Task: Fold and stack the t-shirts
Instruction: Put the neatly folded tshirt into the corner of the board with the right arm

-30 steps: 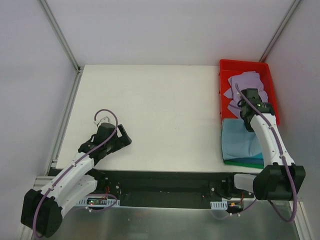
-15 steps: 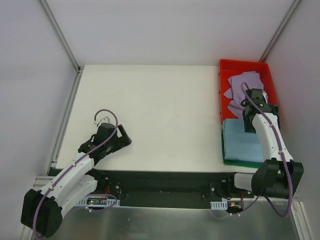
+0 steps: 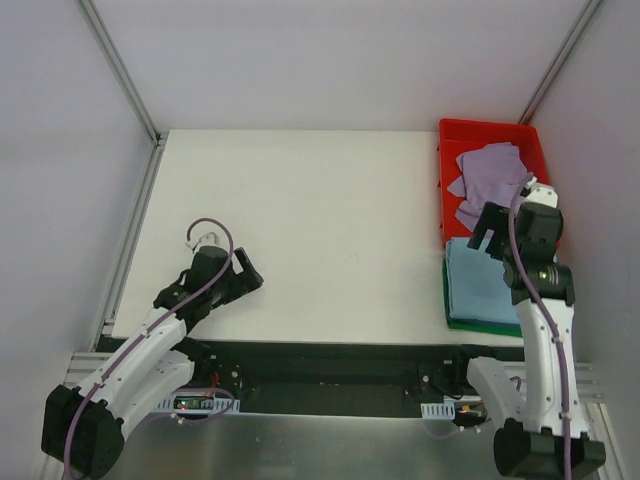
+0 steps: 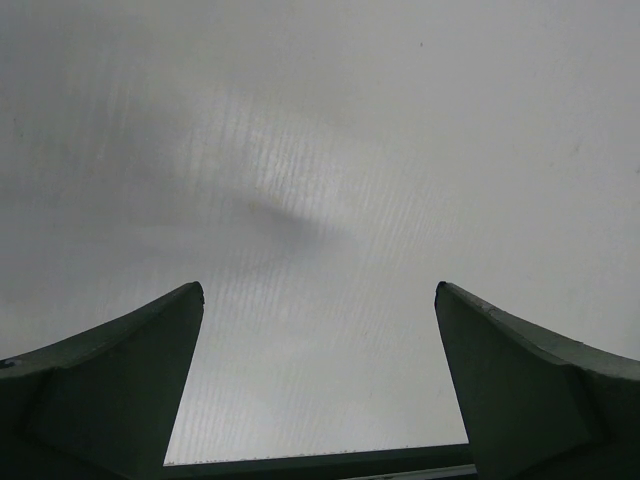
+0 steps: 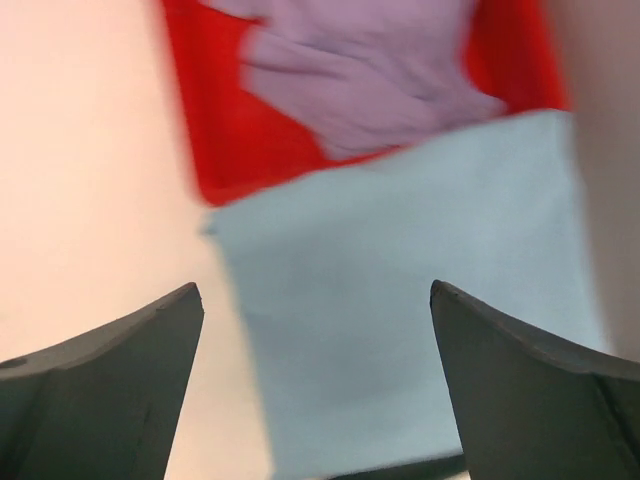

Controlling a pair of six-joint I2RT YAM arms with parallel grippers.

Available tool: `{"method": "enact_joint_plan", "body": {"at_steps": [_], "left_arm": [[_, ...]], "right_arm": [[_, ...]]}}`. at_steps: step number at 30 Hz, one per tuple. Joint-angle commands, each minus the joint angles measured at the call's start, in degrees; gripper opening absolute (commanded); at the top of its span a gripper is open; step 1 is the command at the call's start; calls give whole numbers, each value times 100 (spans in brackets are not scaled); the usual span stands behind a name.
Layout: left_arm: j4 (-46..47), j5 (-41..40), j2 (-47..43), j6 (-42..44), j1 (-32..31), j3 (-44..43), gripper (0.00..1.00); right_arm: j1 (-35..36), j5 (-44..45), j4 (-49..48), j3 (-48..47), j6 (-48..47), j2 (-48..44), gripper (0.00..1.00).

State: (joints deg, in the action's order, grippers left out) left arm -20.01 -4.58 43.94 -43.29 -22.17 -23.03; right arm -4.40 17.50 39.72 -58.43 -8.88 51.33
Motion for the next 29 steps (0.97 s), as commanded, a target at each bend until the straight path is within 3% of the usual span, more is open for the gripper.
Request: {"method": "enact_joint_plan", "body": {"at_steps": [1, 4, 12, 29], "left_arm": [[-29, -61, -421, 119, -33, -378, 99], [-20, -17, -728, 215, -33, -510, 99], [305, -105, -1168, 576, -33, -615, 99], [313, 344, -808, 347, -41, -905, 99]], "right_arm": [[1, -3852, -1481, 1076, 658, -921, 96], [316, -4755, -2108, 1799, 1115, -1212, 96], [1828, -4685, -3287, 3224, 1284, -1301, 96], [1838, -3921, -3103, 3831, 1468, -2944, 96]]}}
